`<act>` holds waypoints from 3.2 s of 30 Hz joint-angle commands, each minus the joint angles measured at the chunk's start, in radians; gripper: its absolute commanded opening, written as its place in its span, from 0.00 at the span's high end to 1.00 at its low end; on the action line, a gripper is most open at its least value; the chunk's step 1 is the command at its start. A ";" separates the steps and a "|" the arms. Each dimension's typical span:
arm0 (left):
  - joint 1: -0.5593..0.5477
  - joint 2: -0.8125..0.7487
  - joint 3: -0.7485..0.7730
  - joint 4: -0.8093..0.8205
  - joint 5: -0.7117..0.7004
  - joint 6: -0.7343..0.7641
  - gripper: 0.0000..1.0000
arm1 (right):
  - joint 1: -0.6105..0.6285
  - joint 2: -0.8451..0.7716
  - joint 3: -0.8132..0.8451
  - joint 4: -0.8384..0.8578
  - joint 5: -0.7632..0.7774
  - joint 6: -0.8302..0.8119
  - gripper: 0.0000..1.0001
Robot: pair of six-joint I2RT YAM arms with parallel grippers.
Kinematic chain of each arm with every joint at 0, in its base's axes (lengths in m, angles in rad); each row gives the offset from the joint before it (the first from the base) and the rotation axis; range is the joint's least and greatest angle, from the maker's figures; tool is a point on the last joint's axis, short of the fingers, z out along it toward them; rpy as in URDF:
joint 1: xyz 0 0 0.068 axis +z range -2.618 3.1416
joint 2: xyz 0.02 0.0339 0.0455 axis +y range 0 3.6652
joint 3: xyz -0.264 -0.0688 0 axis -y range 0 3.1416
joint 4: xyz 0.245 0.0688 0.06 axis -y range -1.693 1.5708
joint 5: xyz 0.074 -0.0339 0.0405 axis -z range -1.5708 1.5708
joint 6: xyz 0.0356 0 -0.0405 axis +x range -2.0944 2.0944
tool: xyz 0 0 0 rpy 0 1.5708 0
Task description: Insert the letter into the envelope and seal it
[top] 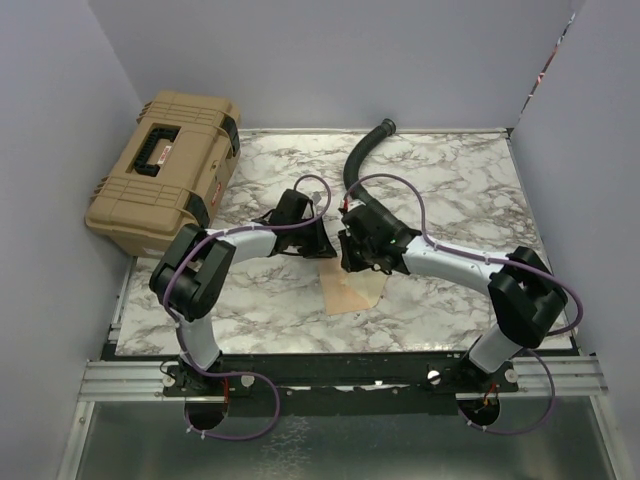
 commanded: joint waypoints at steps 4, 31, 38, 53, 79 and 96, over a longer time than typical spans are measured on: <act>-0.014 0.042 -0.021 0.017 -0.042 0.036 0.88 | 0.027 0.014 -0.017 0.041 0.028 -0.011 0.99; -0.017 0.081 -0.138 0.010 -0.141 0.042 0.99 | 0.166 0.114 -0.065 0.045 0.134 0.007 0.99; -0.015 0.100 -0.139 0.000 -0.150 0.044 1.00 | 0.188 0.075 -0.107 -0.005 0.138 0.032 0.99; 0.000 0.110 -0.143 0.000 -0.114 0.080 1.00 | 0.222 0.021 -0.196 0.095 0.308 0.076 0.99; 0.015 0.140 -0.142 0.000 -0.080 0.054 1.00 | 0.214 -0.022 -0.228 0.070 0.245 0.155 0.99; 0.017 0.154 -0.127 -0.003 -0.065 0.057 1.00 | 0.129 0.079 -0.115 0.135 0.162 0.044 0.99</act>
